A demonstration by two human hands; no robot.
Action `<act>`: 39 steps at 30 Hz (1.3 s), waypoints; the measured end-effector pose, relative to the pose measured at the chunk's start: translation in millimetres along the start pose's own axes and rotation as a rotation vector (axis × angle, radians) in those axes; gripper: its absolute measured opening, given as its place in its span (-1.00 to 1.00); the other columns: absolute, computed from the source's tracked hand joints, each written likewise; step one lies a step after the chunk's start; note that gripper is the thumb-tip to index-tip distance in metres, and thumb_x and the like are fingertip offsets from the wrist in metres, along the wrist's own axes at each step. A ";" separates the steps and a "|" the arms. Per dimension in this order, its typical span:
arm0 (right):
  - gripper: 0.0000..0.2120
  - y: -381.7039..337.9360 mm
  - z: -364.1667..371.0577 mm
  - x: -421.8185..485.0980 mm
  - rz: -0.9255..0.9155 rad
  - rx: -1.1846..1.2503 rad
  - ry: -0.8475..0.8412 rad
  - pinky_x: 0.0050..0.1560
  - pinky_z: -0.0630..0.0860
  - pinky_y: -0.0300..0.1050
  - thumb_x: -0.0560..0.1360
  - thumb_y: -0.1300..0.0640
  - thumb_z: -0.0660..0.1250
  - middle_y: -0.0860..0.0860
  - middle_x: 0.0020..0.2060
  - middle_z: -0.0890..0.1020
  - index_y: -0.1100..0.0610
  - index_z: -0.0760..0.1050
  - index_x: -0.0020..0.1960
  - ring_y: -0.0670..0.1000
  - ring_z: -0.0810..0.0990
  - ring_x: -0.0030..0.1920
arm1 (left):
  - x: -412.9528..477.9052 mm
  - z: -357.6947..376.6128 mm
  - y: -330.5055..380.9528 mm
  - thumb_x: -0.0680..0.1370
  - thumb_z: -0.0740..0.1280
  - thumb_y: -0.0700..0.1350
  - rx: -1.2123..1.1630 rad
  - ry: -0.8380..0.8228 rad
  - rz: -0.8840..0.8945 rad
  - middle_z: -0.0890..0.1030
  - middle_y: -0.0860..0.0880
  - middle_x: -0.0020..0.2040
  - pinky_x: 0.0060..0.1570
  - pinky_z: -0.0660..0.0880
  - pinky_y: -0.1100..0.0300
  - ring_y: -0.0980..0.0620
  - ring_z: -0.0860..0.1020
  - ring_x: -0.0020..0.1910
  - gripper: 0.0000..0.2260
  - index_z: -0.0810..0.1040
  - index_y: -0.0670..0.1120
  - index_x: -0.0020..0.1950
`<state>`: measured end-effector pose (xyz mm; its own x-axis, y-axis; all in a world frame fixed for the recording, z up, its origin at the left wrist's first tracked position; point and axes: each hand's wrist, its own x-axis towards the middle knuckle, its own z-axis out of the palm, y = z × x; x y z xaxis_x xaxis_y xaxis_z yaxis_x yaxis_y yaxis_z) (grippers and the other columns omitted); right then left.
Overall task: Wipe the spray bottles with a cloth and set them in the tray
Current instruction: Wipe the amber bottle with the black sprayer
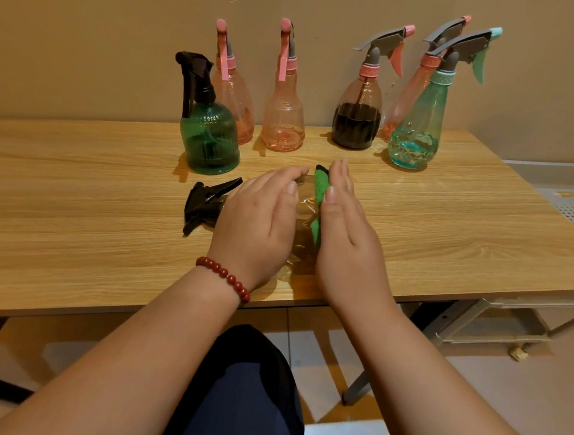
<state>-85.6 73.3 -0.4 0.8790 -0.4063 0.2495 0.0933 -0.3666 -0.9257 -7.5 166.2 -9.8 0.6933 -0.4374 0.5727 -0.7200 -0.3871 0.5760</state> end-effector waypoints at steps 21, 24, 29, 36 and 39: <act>-0.60 -3.8 5.3 -11.0 0.085 0.014 0.168 0.03 0.15 -0.64 0.65 0.06 0.07 -0.11 0.22 0.28 -0.02 0.26 0.49 -0.19 0.27 0.28 | -0.5 -2.3 6.9 0.60 -0.11 0.05 0.050 -0.016 -0.048 0.58 -0.05 0.23 0.23 0.39 0.11 0.03 0.49 0.22 -0.48 0.48 -0.11 0.35; -0.72 -7.1 1.5 -14.3 0.076 0.126 0.280 -0.05 0.31 -0.62 0.61 0.07 0.21 -0.15 0.16 0.45 -0.08 0.45 0.30 -0.32 0.42 0.11 | -0.5 -2.7 8.0 0.62 -0.06 -0.02 0.058 -0.028 -0.084 0.56 -0.05 0.24 0.23 0.35 0.16 0.03 0.48 0.24 -0.54 0.47 -0.11 0.37; -0.91 1.9 -4.0 -21.5 0.067 0.105 0.345 -0.04 0.46 -0.38 0.52 0.10 0.37 -0.15 -0.06 0.62 -0.09 0.58 -0.08 -0.24 0.55 0.00 | -0.5 -3.0 9.7 0.61 -0.06 -0.03 0.060 -0.032 -0.092 0.56 -0.06 0.26 0.25 0.38 0.09 0.02 0.47 0.26 -0.55 0.46 -0.11 0.37; -0.88 -1.3 -18.3 -17.7 0.180 0.176 0.268 -0.14 0.52 -0.34 0.47 0.10 0.44 -0.21 -0.22 0.65 -0.11 0.64 -0.18 -0.28 0.60 -0.13 | -0.2 -1.4 8.3 0.62 -0.07 -0.04 0.064 -0.023 -0.092 0.56 -0.05 0.25 0.25 0.39 0.10 0.03 0.47 0.25 -0.55 0.46 -0.10 0.37; -0.86 -3.8 -16.6 -19.3 0.142 0.233 0.270 -0.09 0.55 -0.28 0.46 0.12 0.45 -0.19 -0.18 0.67 -0.12 0.64 -0.19 -0.25 0.61 -0.08 | -0.1 -1.0 7.9 0.62 -0.07 -0.04 0.066 -0.018 -0.096 0.56 -0.04 0.25 0.24 0.38 0.14 0.05 0.46 0.25 -0.55 0.46 -0.09 0.37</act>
<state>-110.6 68.6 3.1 0.7391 -0.6565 0.1511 0.1102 -0.1035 -0.9885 -13.2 164.0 -4.7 0.7593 -0.4099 0.5055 -0.6508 -0.4807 0.5877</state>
